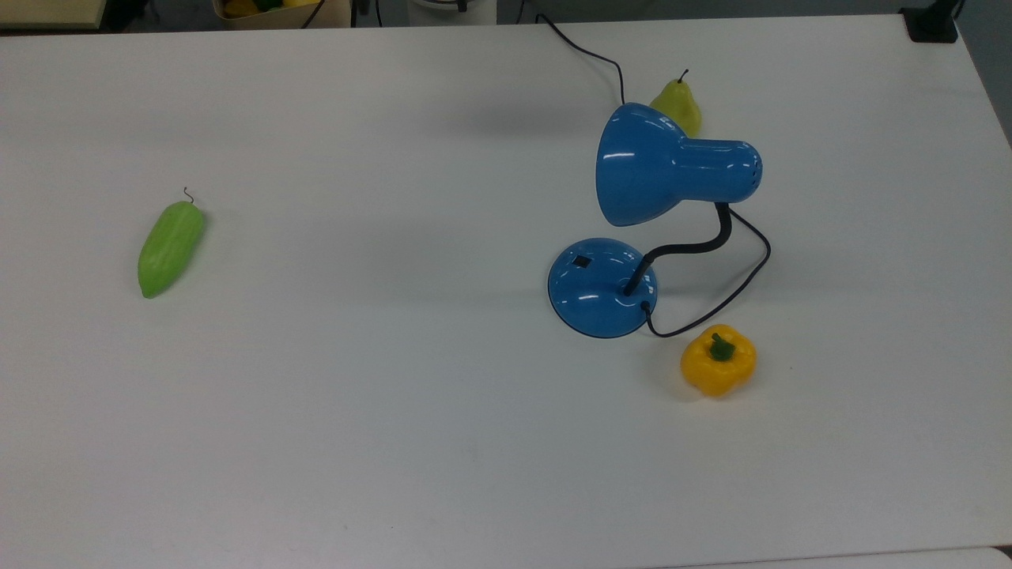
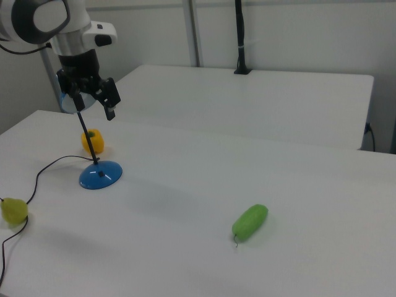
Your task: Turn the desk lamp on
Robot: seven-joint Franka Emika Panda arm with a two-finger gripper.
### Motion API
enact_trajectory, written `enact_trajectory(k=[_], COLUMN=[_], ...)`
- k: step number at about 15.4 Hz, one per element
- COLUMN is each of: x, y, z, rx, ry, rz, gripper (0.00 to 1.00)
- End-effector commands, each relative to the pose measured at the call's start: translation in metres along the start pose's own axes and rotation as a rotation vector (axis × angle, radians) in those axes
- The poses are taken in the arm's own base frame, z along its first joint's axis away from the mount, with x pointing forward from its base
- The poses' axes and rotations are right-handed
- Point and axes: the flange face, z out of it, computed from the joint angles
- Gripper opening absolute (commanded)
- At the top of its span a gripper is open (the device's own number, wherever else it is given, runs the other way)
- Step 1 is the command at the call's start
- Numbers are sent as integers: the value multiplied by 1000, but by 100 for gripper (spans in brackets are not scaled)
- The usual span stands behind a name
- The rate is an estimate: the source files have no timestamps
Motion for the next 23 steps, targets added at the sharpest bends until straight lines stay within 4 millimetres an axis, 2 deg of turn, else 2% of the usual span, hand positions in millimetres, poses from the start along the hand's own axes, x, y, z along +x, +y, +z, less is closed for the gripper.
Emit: enact_trajectory(k=[1, 10, 11, 12, 15, 17, 18, 19, 23], x=[-3, 1, 1, 1, 1, 1, 0, 1, 0], y=[3, 4, 2, 2, 3, 1, -1, 0, 5], z=[2, 9, 9, 9, 9, 12, 12, 12, 16], rx=[14, 2, 0, 2, 16, 17, 20, 25, 73], ry=[16, 6, 7, 7, 7, 1, 1, 3, -9], rz=[10, -10, -13, -13, -6, -15, -42, -58, -36], gripper=[100, 100, 95, 83, 31, 19, 5, 0, 0])
